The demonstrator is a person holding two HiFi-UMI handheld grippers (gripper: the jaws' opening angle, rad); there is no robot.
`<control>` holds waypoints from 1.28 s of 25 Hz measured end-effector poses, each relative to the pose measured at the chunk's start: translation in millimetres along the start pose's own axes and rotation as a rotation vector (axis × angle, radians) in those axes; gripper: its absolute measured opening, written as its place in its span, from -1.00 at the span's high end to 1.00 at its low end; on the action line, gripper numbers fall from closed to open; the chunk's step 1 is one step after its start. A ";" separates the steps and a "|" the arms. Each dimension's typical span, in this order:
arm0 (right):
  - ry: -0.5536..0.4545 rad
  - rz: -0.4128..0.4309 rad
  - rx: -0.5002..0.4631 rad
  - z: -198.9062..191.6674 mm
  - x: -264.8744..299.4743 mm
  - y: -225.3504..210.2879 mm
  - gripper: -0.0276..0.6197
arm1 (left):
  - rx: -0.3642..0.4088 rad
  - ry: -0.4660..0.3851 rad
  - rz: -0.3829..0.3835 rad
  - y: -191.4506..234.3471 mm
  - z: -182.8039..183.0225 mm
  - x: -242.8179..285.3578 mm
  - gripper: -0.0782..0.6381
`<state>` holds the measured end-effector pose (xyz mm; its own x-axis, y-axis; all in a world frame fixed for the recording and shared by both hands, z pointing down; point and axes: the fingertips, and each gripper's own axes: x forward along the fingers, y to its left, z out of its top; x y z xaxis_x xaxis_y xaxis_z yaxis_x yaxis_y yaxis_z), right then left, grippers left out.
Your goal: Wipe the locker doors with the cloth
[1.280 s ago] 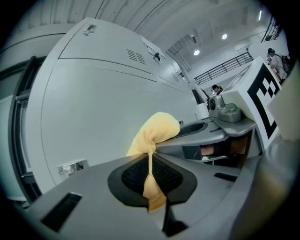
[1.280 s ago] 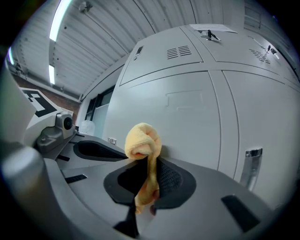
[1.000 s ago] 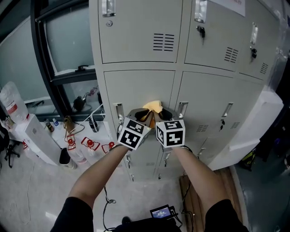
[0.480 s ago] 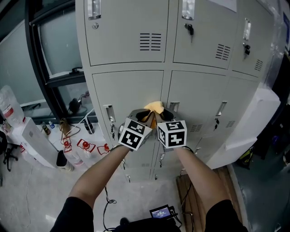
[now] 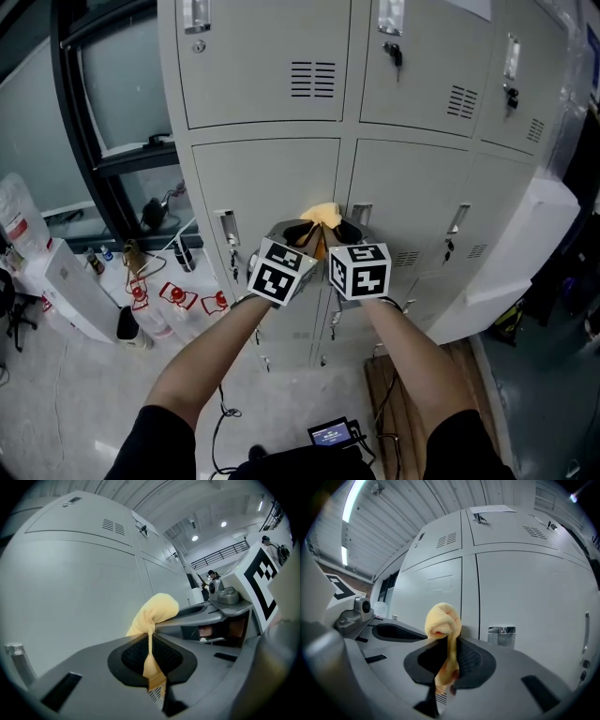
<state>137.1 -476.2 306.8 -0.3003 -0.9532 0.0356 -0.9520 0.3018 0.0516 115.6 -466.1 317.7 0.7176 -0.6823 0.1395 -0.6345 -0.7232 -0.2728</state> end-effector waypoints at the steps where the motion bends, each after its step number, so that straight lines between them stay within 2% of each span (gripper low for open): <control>1: 0.001 0.006 0.007 -1.1 -0.7 2.7 0.71 | -0.006 -0.001 0.004 -0.1 -1.3 -3.0 0.68; 10: 0.008 0.096 -0.009 -9.6 5.2 60.2 0.71 | -0.052 0.000 0.070 21.1 -27.1 -50.3 0.68; 20: 0.089 0.195 -0.017 -53.9 29.9 133.8 0.71 | -0.145 0.086 0.149 51.5 -96.0 -98.3 0.68; 25: 0.125 0.215 -0.047 -73.1 41.1 154.5 0.71 | -0.173 0.122 0.181 59.3 -125.2 -114.7 0.68; 32: 0.134 0.217 -0.068 -84.8 56.8 171.5 0.71 | -0.188 0.100 0.185 67.1 -141.9 -134.3 0.68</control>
<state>-38.1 -477.0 402.3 -0.4822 -0.8564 0.1847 -0.8586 0.5039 0.0947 -64.1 -438.2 415.8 0.5589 -0.8048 0.2000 -0.8007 -0.5865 -0.1224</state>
